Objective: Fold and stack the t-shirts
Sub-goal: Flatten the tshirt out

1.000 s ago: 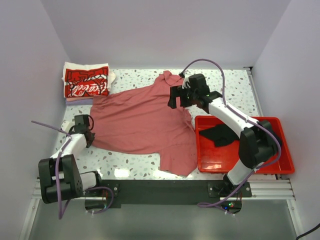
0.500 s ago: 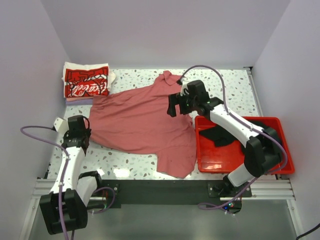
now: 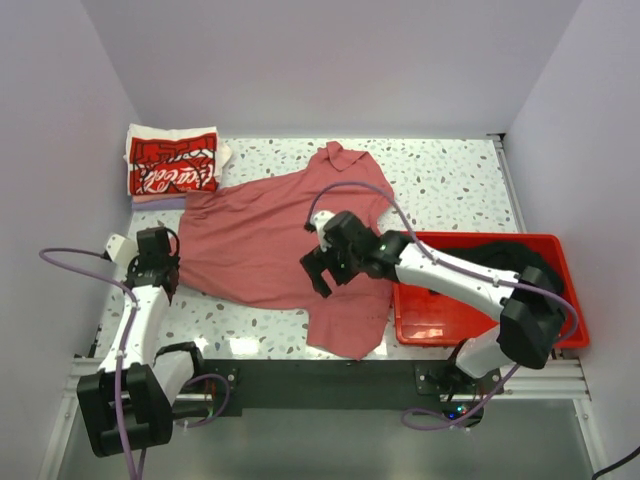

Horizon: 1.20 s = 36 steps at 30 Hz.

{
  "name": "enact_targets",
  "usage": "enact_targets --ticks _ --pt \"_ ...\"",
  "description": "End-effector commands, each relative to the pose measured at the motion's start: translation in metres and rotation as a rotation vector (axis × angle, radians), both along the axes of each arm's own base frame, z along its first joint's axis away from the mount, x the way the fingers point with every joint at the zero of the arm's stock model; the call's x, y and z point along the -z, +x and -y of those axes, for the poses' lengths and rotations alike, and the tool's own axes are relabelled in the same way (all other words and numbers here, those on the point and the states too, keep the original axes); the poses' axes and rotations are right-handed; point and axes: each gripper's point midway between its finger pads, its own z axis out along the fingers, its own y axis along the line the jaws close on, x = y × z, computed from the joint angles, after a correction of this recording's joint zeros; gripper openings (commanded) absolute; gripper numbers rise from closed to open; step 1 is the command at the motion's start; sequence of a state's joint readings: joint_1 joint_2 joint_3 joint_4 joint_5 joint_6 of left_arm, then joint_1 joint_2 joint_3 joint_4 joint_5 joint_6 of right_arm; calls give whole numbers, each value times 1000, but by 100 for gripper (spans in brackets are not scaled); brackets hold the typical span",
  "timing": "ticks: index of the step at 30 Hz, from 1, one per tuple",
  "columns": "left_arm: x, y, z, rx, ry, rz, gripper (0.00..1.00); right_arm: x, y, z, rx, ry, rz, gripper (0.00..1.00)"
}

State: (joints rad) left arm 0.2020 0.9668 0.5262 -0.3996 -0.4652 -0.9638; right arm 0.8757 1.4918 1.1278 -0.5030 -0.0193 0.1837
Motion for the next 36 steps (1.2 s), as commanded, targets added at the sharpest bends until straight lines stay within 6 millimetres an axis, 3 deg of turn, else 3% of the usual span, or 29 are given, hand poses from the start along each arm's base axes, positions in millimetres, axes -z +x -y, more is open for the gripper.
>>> enact_targets --ticks 1,6,9,11,23,28,32,36 --pt "-16 15 -7 9 37 76 0 11 -57 9 -70 -113 -30 98" --pt "-11 17 3 84 26 106 0 40 -126 36 -71 -262 -126 96" --pt "-8 16 8 126 32 127 0 50 -158 48 -86 -300 -161 96" --pt "-5 14 10 138 30 129 0 62 -168 55 -67 -315 -186 96" --pt "-2 11 13 149 25 117 0 95 -166 62 -7 -348 -164 81" --pt "-3 9 11 134 23 115 0 105 -168 64 19 -354 -181 80" --pt "-3 9 12 133 20 115 0 109 -154 73 121 -383 -117 77" --pt "-2 8 12 132 21 113 0 105 -144 76 210 -348 -72 67"
